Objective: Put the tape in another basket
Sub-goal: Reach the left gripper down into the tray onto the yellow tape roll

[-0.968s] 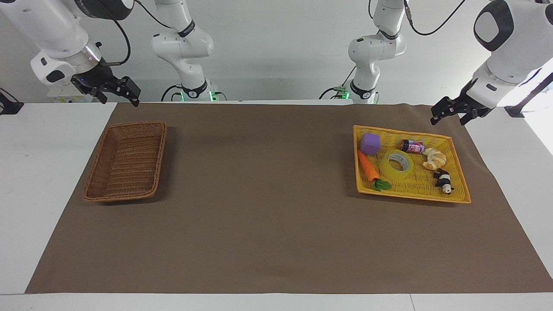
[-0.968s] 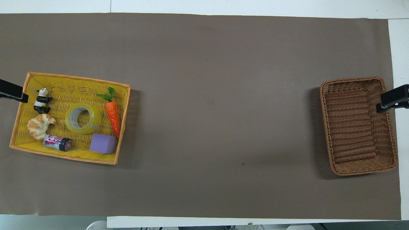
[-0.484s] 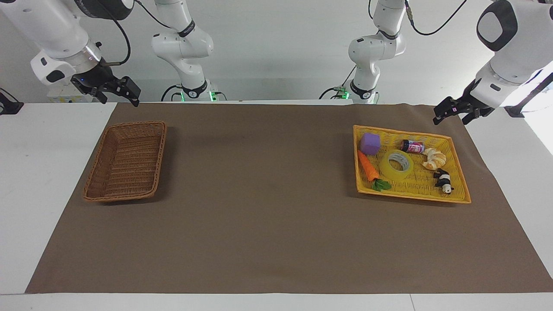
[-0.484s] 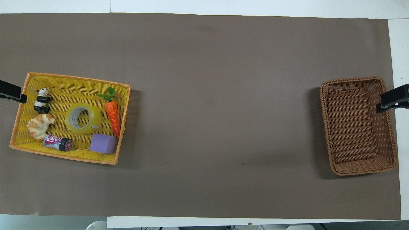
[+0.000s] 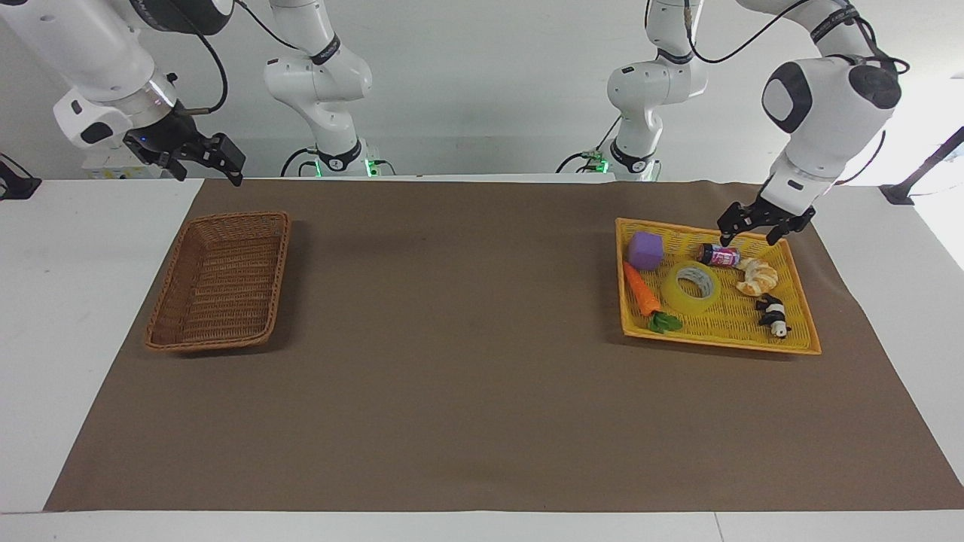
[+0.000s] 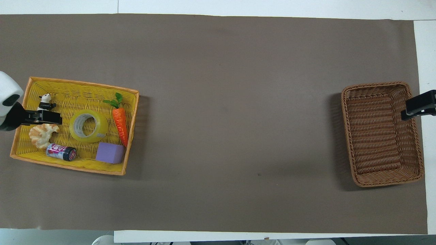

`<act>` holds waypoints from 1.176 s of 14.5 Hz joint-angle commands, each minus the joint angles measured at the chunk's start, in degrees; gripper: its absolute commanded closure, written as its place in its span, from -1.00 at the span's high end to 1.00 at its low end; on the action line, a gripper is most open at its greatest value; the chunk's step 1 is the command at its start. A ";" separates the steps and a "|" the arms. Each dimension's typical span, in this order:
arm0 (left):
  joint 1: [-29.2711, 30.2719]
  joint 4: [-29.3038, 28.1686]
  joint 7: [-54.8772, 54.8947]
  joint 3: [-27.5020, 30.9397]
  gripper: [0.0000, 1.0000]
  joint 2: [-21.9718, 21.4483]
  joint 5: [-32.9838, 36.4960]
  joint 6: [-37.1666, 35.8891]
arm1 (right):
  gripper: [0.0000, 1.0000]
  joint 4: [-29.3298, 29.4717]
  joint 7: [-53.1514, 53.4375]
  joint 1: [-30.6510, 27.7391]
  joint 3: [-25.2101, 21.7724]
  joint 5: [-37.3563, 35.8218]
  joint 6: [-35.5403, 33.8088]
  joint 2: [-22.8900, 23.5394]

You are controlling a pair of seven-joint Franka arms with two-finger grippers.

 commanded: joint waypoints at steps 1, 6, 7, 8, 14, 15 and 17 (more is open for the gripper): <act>-1.31 -6.08 -0.33 0.29 1.00 1.41 0.12 7.09 | 1.00 -1.64 -1.18 -0.05 0.04 -0.28 0.18 -1.45; -1.67 -8.21 -0.16 0.38 1.00 7.13 0.12 20.38 | 1.00 -1.64 -1.18 -0.05 0.04 -0.28 0.18 -1.45; -1.58 -8.30 -0.07 0.47 0.99 7.92 0.12 20.65 | 1.00 -1.64 -1.18 -0.05 0.13 -0.37 0.18 -1.45; -1.40 -8.39 0.02 0.47 0.99 8.28 0.12 20.74 | 1.00 -1.64 -1.18 -0.05 0.04 -0.28 0.09 -1.45; -1.05 -10.58 2.83 0.56 0.84 10.74 0.12 23.29 | 1.00 -1.64 -1.18 -0.05 0.13 -0.28 0.18 -1.53; -1.05 -10.58 2.83 0.56 0.71 11.44 0.12 23.47 | 1.00 -1.64 -1.18 -0.05 0.04 -0.28 0.18 -1.45; -1.05 -10.58 2.66 0.56 0.23 12.76 0.12 25.13 | 1.00 -1.64 -1.18 -0.05 0.04 -0.28 0.18 -1.45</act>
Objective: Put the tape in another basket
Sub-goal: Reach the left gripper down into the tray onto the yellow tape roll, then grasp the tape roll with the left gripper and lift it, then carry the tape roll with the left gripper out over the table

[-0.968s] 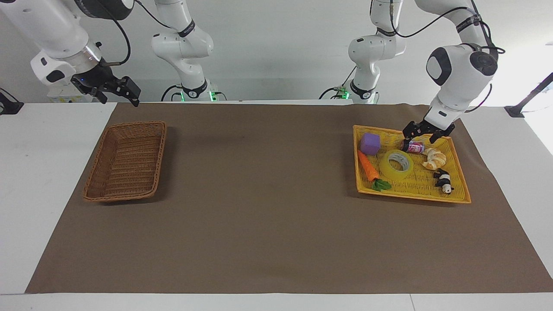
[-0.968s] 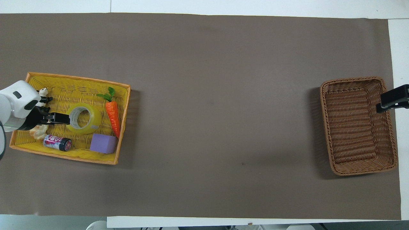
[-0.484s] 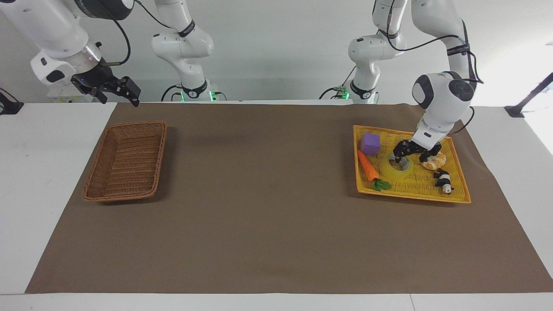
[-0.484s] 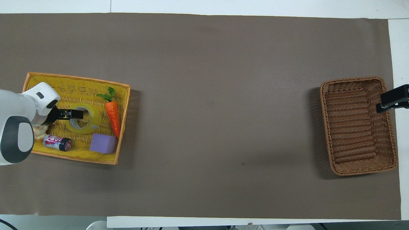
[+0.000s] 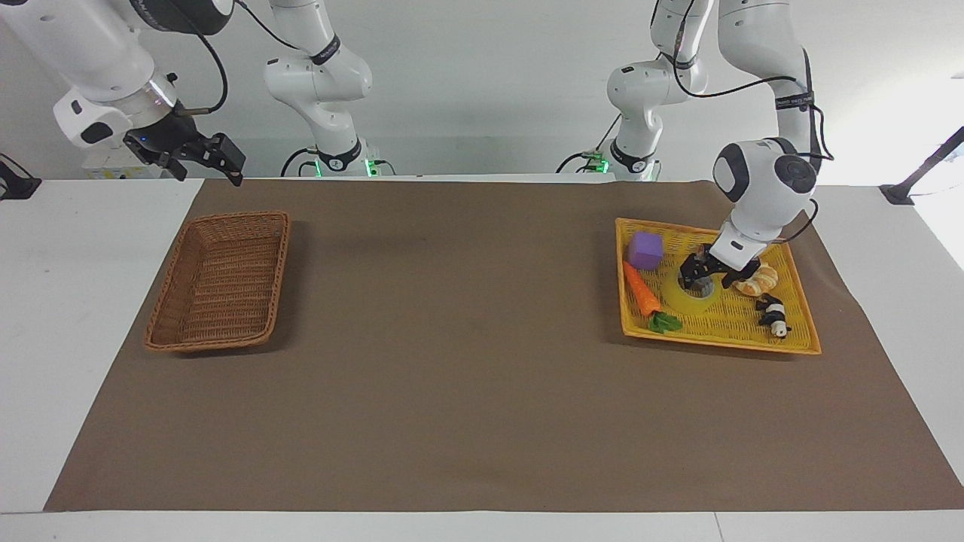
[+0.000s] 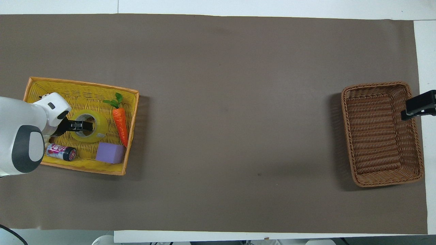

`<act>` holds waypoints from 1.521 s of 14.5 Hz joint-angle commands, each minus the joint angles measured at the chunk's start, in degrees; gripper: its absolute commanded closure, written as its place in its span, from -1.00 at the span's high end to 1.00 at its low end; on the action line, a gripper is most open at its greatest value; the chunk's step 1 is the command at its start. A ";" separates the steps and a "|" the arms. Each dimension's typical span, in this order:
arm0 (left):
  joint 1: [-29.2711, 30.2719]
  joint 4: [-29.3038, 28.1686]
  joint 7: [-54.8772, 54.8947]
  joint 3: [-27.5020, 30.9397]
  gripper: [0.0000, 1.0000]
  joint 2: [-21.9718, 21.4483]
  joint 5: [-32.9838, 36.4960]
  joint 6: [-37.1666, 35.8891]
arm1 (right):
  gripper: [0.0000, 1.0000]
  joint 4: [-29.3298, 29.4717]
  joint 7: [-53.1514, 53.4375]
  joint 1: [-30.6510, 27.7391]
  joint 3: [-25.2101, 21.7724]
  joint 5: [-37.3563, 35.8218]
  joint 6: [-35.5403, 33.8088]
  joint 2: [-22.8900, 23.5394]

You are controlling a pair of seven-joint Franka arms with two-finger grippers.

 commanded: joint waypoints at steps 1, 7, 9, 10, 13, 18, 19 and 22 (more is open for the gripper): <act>-0.08 -0.72 0.82 0.44 -0.09 1.16 0.10 2.81 | 1.00 -1.64 -1.18 -0.05 0.13 -0.28 0.09 -1.45; 1.33 11.35 0.99 0.44 -1.00 0.98 0.10 -13.12 | 1.00 -1.64 -1.18 -0.05 0.04 -0.37 0.18 -1.45; 0.63 23.56 0.73 0.36 -1.00 2.73 0.02 -25.69 | 1.00 -1.64 -1.18 -0.05 0.04 -0.28 0.09 -1.45; 0.10 28.32 0.21 0.18 -1.00 3.35 -0.33 -30.10 | 1.00 -1.64 -1.18 -0.05 0.04 -0.37 0.09 -1.45; -7.17 32.85 -6.17 0.18 -1.00 2.83 -0.86 -34.80 | 1.00 -1.64 -1.18 -0.05 0.13 -0.28 0.18 -1.45; -23.42 33.03 -19.04 0.10 -1.00 2.22 -7.19 -33.58 | 1.00 -1.64 -1.18 -0.05 0.13 -0.37 0.18 -1.45; -26.76 34.42 -22.44 0.01 -1.00 2.30 -7.28 -31.49 | 1.00 -1.64 -1.18 -0.05 0.04 -0.37 0.09 -1.53; -28.91 38.66 -28.46 -0.17 -1.00 4.15 -10.69 -29.88 | 1.00 -1.64 -1.18 -0.05 0.04 -0.28 0.18 -1.53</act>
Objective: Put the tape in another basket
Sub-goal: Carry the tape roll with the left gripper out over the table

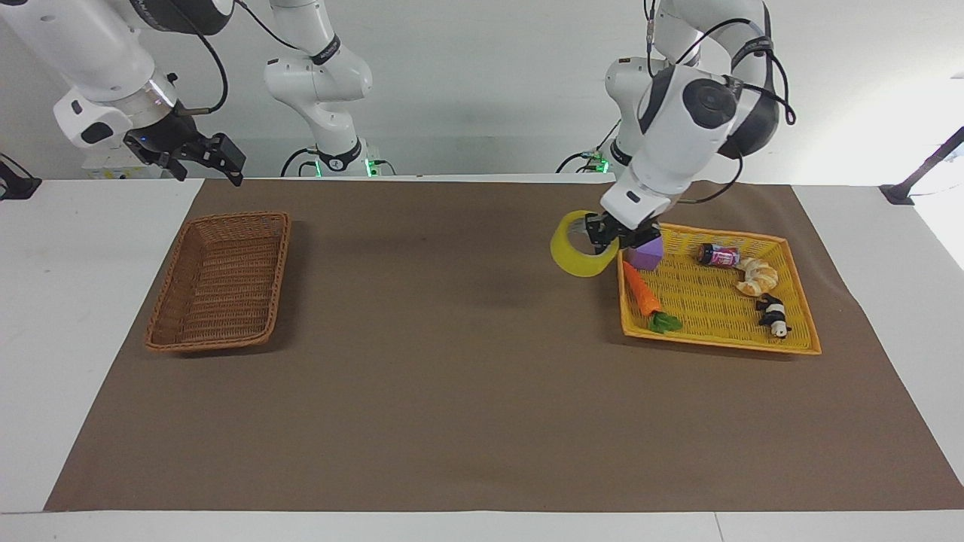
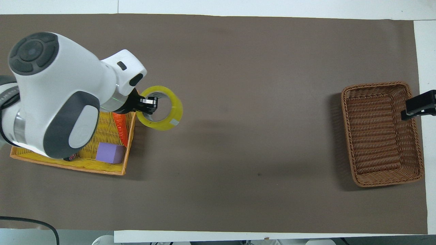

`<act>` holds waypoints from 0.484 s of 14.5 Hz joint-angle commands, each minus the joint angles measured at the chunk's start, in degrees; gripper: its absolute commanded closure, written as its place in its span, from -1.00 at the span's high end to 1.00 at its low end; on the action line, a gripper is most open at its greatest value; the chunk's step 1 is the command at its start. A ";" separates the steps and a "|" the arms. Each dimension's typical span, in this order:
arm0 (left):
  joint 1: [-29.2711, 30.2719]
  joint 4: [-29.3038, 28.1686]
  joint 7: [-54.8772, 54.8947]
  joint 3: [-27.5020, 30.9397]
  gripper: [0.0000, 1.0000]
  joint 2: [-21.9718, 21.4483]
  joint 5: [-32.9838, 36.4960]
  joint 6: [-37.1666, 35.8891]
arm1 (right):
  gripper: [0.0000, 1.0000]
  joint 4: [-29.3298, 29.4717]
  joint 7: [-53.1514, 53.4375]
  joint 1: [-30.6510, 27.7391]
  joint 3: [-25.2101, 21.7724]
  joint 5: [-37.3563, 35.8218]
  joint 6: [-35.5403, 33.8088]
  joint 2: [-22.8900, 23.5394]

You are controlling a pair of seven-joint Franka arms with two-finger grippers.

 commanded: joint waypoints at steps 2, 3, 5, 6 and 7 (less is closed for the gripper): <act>0.32 3.11 0.52 1.07 -1.00 1.47 -6.22 -0.30 | 1.00 -1.64 -1.18 -0.05 0.04 -0.28 0.09 -1.44; 0.23 3.11 0.70 1.16 -1.00 1.38 -6.41 -0.56 | 1.00 -1.64 -1.53 0.04 0.13 -0.28 0.09 -1.44; 0.23 3.11 0.79 1.16 -1.00 1.21 -6.41 -0.92 | 1.00 -1.46 -6.25 -0.40 0.13 -0.20 0.09 -1.44; 0.23 2.94 0.88 1.16 -1.00 1.12 -6.41 -1.70 | 1.00 -1.46 -8.02 -0.32 0.13 -0.20 0.00 -1.44; 0.32 2.94 1.14 1.24 -1.00 0.94 -6.41 -2.58 | 1.00 -1.20 -9.95 -0.23 0.30 0.50 0.35 -1.36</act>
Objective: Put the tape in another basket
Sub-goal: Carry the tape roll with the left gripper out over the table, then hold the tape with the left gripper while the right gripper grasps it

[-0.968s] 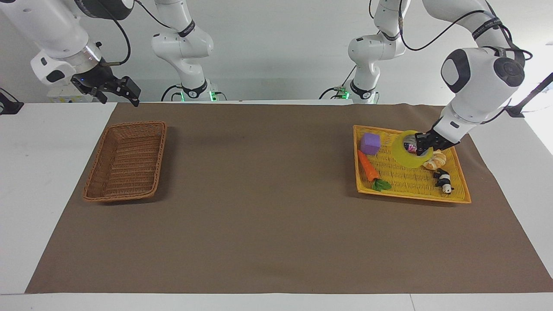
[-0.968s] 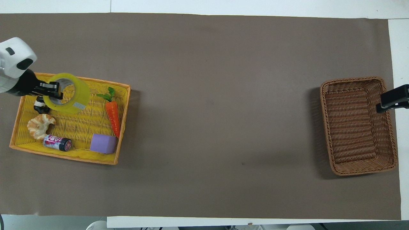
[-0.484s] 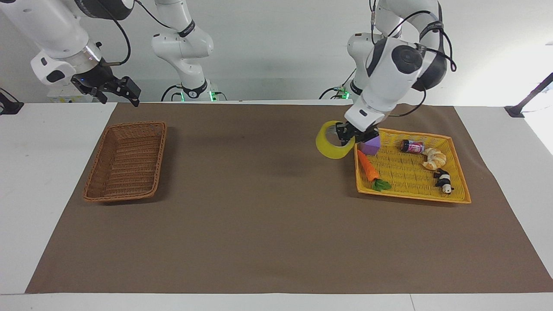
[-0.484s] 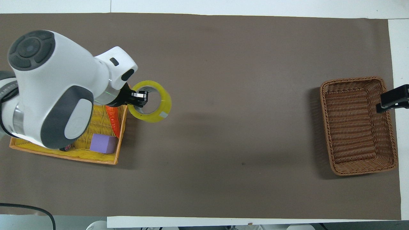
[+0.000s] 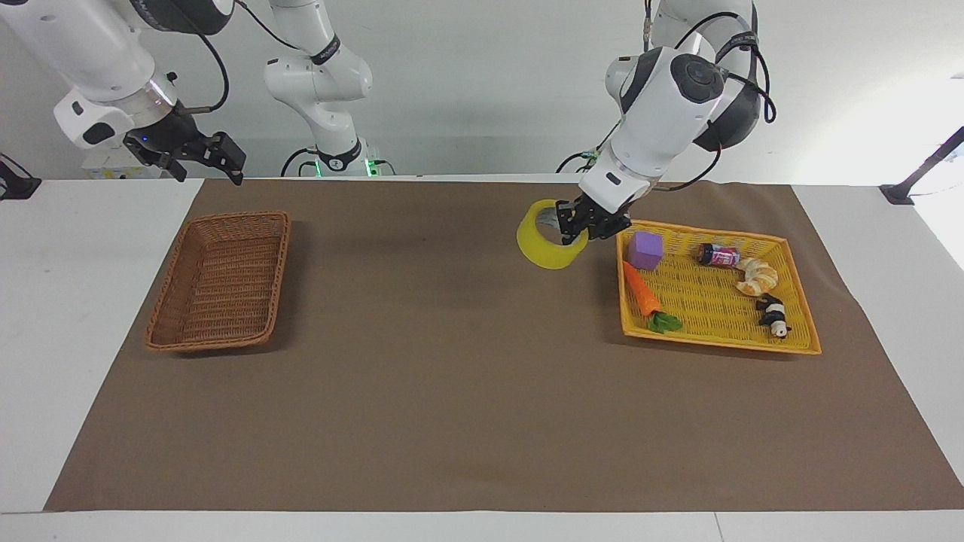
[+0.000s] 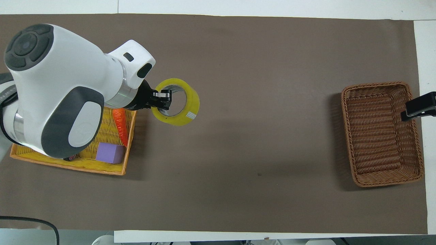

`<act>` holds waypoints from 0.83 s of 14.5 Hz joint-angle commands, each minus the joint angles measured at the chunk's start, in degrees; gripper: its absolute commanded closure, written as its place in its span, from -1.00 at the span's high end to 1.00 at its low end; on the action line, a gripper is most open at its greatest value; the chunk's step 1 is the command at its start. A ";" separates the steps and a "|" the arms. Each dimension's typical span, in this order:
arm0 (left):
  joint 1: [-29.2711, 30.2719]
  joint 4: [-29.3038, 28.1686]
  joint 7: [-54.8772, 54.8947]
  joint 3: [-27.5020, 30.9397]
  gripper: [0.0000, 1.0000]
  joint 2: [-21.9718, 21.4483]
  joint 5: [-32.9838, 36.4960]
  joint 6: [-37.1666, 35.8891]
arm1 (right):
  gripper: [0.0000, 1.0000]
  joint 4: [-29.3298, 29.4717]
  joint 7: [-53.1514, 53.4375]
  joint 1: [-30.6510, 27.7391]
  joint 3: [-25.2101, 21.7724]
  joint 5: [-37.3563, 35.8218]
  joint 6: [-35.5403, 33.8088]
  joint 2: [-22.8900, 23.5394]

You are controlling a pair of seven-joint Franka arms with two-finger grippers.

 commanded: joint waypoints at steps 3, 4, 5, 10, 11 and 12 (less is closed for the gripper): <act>0.56 1.39 2.95 0.55 -1.00 -0.60 -1.21 -2.81 | 1.00 -3.64 -12.99 -1.80 -0.13 17.93 4.81 -1.70; 0.65 1.39 2.96 0.47 -1.00 -0.69 -1.21 -2.89 | 1.00 -4.96 -13.34 -1.45 0.39 21.53 6.84 -2.05; 0.65 1.39 3.04 0.46 -1.00 -0.77 -1.30 -3.33 | 1.00 -6.89 -13.43 -0.40 0.40 28.36 8.34 -1.88; 1.00 1.04 3.66 0.55 -1.00 -1.30 -4.01 -3.51 | 1.00 -17.98 -16.15 5.56 0.48 55.40 22.73 0.75; 1.09 1.12 3.66 0.55 -1.00 -1.56 -4.46 -3.42 | 1.00 -18.07 -16.16 8.29 0.48 57.67 25.81 2.07; 1.09 1.12 3.75 0.55 -1.00 -1.57 -4.55 -3.33 | 1.00 -18.77 -16.07 9.71 0.48 62.74 28.10 3.13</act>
